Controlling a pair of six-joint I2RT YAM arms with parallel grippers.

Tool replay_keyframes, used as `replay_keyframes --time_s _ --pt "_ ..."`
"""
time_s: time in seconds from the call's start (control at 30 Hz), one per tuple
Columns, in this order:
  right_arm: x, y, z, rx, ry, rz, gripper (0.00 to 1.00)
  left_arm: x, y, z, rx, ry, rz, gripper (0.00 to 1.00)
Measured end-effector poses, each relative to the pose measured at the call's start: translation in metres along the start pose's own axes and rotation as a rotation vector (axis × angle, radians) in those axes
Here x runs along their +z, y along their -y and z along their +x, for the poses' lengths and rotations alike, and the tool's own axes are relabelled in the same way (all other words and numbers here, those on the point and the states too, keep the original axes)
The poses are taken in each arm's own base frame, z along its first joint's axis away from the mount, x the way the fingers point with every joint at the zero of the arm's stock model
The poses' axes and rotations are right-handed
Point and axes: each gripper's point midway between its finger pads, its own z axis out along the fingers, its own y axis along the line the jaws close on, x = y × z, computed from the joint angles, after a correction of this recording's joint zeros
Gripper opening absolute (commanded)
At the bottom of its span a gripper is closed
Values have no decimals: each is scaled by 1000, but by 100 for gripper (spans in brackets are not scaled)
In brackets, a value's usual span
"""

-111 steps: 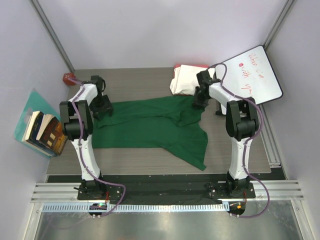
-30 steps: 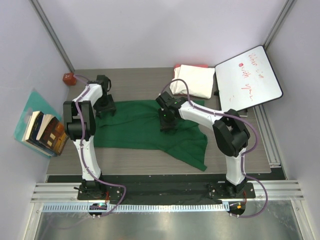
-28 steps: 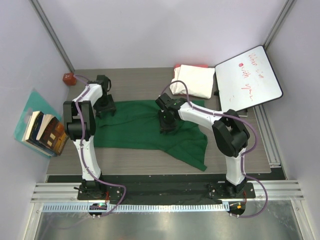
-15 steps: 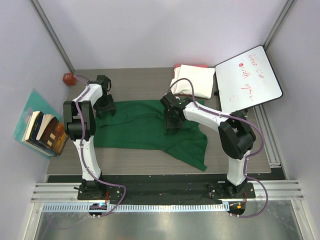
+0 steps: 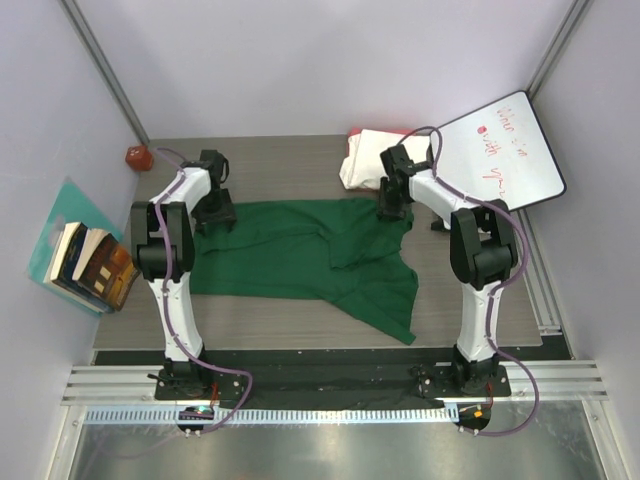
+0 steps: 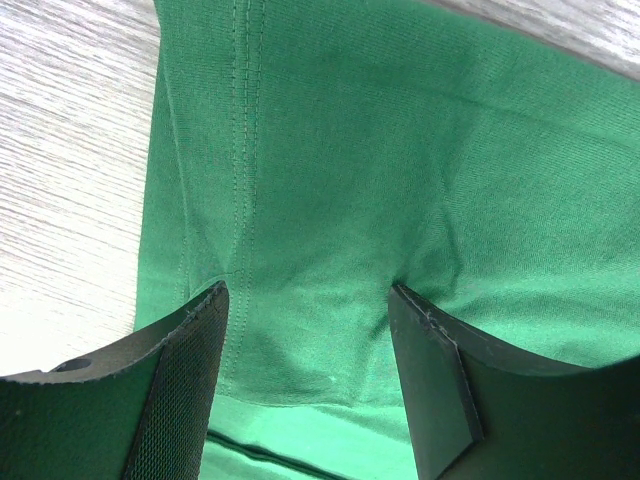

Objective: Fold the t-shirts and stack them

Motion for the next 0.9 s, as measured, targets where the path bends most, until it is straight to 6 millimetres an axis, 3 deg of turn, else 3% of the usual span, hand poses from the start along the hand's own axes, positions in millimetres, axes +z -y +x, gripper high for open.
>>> replay_keyframes --time_s 0.1,0.3,0.57,0.7,0.9 --pt "8 -1 18 -20 -51 -1 39 0 0 0 1 2 -3 67" --pt "4 8 54 -40 -113 3 39 0 0 0 3 2 -5 67" --pt "-40 17 80 -45 -98 -41 36 0 0 0 2 2 -6 67" --pt "-63 13 91 -58 -86 -99 36 0 0 0 3 3 -6 67" --pt "-65 17 112 -76 -131 -100 38 0 0 0 3 4 -8 68"
